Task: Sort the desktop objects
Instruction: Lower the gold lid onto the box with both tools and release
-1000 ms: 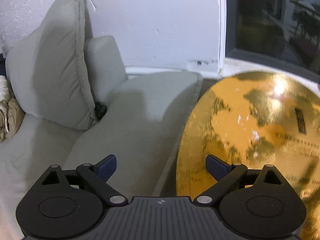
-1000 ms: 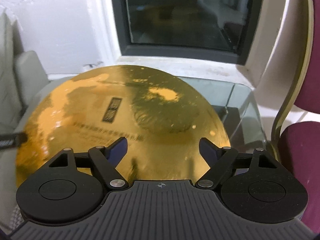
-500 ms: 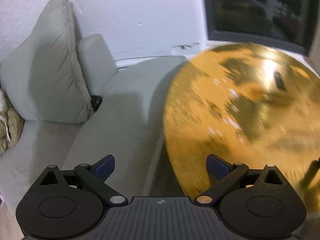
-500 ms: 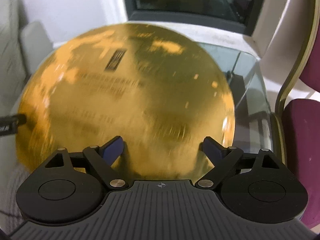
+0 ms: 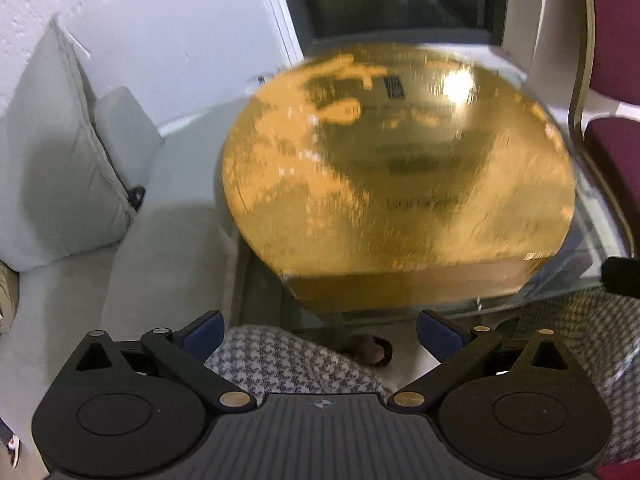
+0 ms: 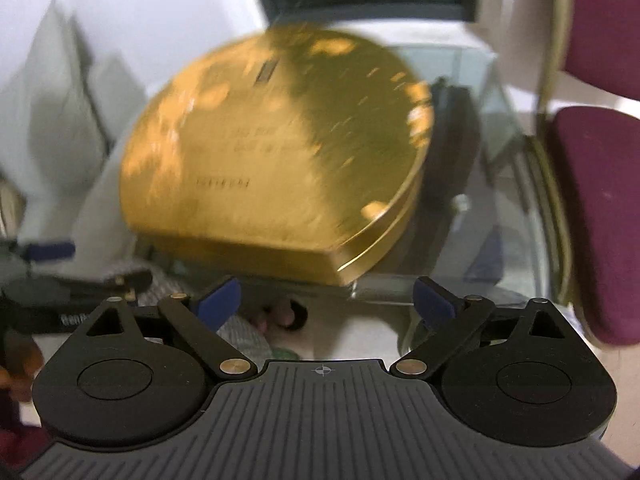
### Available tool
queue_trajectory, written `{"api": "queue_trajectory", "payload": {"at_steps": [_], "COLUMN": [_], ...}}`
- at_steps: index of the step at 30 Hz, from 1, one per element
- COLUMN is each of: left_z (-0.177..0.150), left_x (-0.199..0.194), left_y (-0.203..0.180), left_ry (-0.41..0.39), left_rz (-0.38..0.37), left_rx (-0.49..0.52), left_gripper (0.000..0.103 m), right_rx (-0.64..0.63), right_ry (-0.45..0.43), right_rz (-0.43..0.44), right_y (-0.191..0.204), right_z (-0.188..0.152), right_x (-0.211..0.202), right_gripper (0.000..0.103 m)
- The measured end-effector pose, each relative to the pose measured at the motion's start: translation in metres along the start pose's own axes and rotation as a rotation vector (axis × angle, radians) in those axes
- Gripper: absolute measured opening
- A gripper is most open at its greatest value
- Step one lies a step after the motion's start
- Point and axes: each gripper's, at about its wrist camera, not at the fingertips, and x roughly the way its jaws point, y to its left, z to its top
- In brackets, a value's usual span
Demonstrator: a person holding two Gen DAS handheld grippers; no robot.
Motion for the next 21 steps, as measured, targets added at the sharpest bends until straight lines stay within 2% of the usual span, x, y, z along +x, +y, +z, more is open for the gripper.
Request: {"api": "queue_trajectory", "payload": {"at_steps": [3,6,8,11,16,21], "left_z": [0.012,0.017,0.016,0.007,-0.011,-0.014], "left_x": [-0.023,-0.046,-0.056,-0.064,-0.071,-0.078], "left_y": [-0.001,-0.009,-0.016,-0.030,-0.038,-0.036], "left_ry": [-0.034,-0.063,-0.075,-0.089,-0.098,-0.119], "left_rz": [-0.018,-0.073,-0.107,-0.113,-0.138,-0.124], "left_rx": [-0.022,-0.027,-0.017,-0.001,-0.031,-0.039], "left_gripper": [0.102,0.102,0.102,0.102,0.102,0.102], "right_rx": [0.041,0.036,0.025,0.026,0.079,0.090], "right_ry": [-0.066,-0.117,-0.146,-0.189,-0.206,-0.194], "right_rz": [-0.006,-0.029,-0.047,-0.087,-0.096,-0.126], "right_y": [-0.009,-0.010,-0.009,-0.009,-0.006,-0.006], "right_z": [0.002,0.003,0.000,-0.005,-0.026,-0.033], "right_x": [-0.030,-0.058,-0.071,-0.086,-0.091,-0.091], "right_gripper": [0.102,0.102,0.103,0.103,0.103,0.103]}}
